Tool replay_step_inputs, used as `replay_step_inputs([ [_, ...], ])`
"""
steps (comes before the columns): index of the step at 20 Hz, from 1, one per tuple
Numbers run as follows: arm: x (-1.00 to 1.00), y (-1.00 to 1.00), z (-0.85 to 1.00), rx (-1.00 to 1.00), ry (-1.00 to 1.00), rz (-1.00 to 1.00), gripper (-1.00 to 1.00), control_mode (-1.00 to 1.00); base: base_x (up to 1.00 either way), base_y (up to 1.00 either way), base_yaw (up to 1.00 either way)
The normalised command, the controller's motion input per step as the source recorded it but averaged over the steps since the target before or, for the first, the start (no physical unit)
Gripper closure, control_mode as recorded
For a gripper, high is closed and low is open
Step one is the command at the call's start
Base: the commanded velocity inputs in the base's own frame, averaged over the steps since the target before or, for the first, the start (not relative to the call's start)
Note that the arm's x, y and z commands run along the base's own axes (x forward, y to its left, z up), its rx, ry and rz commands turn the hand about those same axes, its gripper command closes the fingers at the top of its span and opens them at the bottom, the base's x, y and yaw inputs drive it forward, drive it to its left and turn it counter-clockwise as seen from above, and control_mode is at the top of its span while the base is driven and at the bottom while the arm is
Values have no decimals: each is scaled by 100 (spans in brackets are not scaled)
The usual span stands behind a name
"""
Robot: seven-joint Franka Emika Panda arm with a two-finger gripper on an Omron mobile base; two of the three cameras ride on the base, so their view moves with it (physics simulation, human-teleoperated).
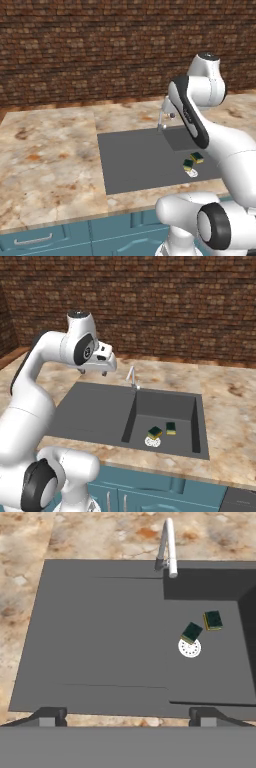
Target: Pick up the sponge and sponge from the sink, and place them back in the cabinet, and close the cabinet doors.
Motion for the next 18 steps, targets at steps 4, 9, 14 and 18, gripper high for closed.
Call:
replay_step_inputs([
  [4, 0, -48, 0, 1, 0, 0, -100, -100, 0, 0, 0],
  [9, 0, -48, 0, 1, 1, 0, -100, -100, 0, 0, 0],
  [14, 0, -41, 0, 0, 3, 0, -100, -100, 0, 0, 0],
  [18, 0, -37, 0, 0, 5, 0, -100, -100, 0, 0, 0],
])
